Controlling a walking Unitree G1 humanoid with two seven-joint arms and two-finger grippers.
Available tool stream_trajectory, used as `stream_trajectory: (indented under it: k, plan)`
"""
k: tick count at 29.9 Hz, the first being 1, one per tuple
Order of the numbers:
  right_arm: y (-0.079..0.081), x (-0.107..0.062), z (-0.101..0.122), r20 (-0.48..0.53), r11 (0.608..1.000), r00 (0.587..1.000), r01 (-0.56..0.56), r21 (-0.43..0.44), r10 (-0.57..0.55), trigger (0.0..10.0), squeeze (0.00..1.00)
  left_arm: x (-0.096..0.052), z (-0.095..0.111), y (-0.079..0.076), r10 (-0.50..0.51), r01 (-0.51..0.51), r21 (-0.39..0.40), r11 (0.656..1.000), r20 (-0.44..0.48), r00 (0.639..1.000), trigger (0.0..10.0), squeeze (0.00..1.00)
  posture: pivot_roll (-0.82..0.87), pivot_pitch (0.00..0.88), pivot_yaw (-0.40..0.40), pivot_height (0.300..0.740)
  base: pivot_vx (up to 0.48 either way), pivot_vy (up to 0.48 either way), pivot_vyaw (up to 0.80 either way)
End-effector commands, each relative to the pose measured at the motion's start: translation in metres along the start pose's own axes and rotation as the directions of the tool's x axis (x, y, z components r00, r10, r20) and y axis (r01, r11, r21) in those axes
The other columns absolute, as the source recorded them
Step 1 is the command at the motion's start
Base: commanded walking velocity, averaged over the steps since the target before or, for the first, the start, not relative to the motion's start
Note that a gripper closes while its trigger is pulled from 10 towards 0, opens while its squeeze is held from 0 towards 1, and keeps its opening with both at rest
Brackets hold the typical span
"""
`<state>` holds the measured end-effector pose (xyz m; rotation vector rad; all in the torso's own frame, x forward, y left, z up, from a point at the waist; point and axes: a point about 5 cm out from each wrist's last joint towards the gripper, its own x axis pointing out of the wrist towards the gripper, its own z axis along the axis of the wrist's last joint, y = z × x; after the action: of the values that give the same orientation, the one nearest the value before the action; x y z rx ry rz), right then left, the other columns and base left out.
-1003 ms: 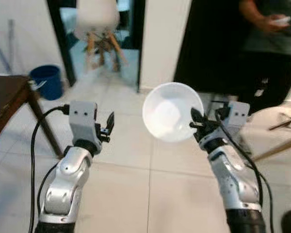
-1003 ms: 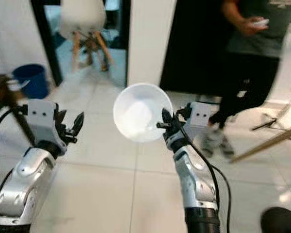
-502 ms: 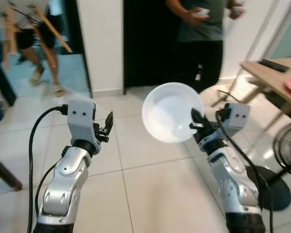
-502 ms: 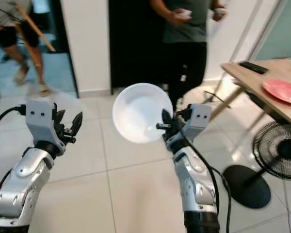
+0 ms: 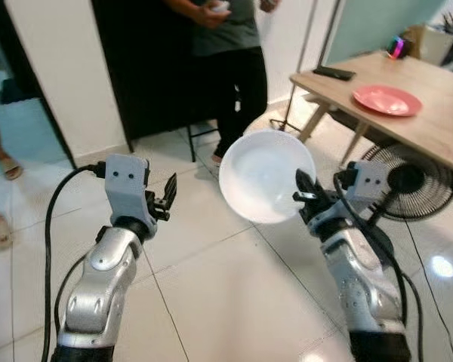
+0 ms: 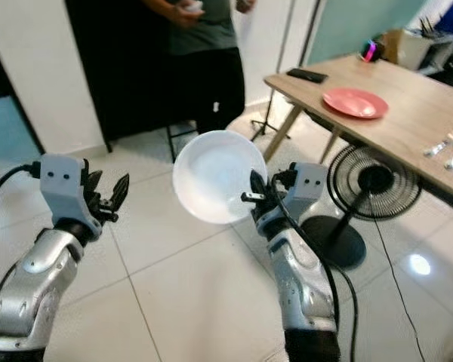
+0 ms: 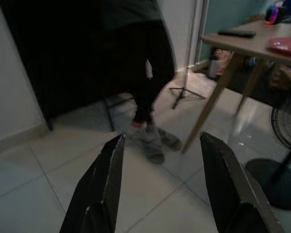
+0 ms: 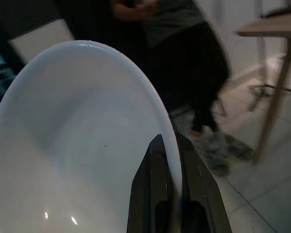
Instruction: Setting the table
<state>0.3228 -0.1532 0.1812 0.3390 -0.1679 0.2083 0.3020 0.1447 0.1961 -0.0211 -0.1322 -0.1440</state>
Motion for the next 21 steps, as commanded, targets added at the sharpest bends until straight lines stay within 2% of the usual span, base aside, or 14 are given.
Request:
stream_trajectory:
  k: [1,21]
  plan:
    - [-0.0015,-0.0002,0.0032,0.013,1.000,1.000,0.009,-0.003,-0.008,10.0,0.00,-0.0004,-0.0001,-0.0007,-0.007,0.007,-0.005,1.000,-0.004,1.000,10.0,0.00,0.03,0.000,0.072,0.740,0.000,0.000,-0.78]
    - [-0.0013,0.0019,0.0035,0.020,1.000,1.000,0.012,-0.002,-0.012,10.0,0.00,0.0026,0.0022,-0.0010,-0.015,0.015,-0.004,1.000,0.001,1.000,10.0,0.00,0.03,0.000,0.077,0.740,0.000,0.000,-0.78]
